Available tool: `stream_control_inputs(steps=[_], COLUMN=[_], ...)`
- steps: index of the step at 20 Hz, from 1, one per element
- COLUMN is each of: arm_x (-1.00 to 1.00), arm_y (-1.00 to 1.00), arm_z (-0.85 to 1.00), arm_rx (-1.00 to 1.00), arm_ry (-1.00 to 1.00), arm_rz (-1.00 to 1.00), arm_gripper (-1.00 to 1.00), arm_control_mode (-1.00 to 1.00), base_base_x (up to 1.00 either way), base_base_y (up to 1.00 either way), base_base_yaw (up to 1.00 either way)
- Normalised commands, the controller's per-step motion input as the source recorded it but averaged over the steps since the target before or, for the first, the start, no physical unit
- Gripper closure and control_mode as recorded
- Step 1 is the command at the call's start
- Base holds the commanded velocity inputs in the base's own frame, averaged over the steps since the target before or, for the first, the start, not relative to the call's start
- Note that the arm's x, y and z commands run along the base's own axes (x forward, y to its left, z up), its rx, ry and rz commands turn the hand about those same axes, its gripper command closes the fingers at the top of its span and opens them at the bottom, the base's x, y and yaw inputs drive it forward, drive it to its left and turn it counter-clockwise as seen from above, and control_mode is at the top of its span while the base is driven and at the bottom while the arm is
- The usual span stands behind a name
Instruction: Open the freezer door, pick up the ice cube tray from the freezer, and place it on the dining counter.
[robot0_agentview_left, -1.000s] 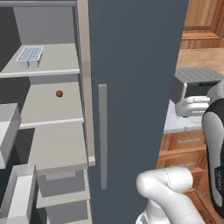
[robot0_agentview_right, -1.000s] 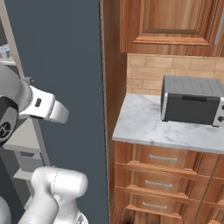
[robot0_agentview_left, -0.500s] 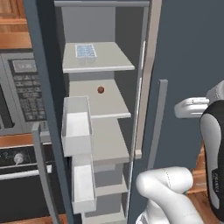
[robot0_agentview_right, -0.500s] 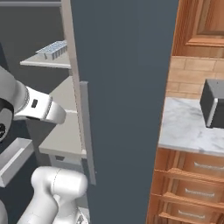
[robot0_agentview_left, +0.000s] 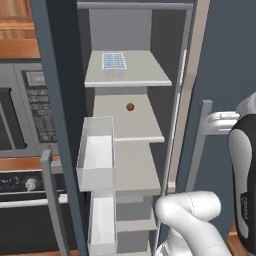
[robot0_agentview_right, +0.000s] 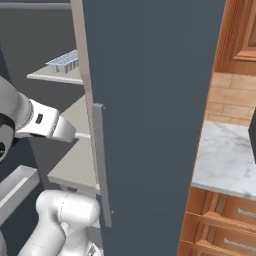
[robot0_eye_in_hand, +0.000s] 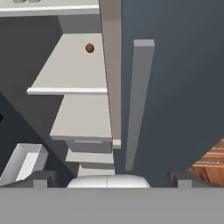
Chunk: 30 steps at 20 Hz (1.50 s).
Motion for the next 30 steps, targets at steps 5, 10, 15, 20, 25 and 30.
stream_control_inputs(steps=[5, 10, 15, 20, 25, 30], arm_x=[0.00, 0.00, 0.00, 0.00, 0.00, 0.00], arm_y=[0.00, 0.00, 0.00, 0.00, 0.00, 0.00], arm_z=[0.00, 0.00, 0.00, 0.00, 0.00, 0.00], arm_rx=[0.00, 0.00, 0.00, 0.00, 0.00, 0.00], arm_ry=[0.00, 0.00, 0.00, 0.00, 0.00, 0.00], arm_rz=[0.00, 0.00, 0.00, 0.00, 0.00, 0.00], arm_gripper=[-1.00, -1.00, -1.00, -1.00, -1.00, -1.00], arm_control_mode=[1.00, 1.00, 1.00, 1.00, 1.00, 1.00], base_base_x=[0.50, 0.29, 0.17, 0.13, 0.19, 0.00], base_base_y=[0.20, 0.40, 0.43, 0.57, 0.44, 0.00], base_base_yaw=[0.17, 0.16, 0.19, 0.17, 0.06, 0.00])
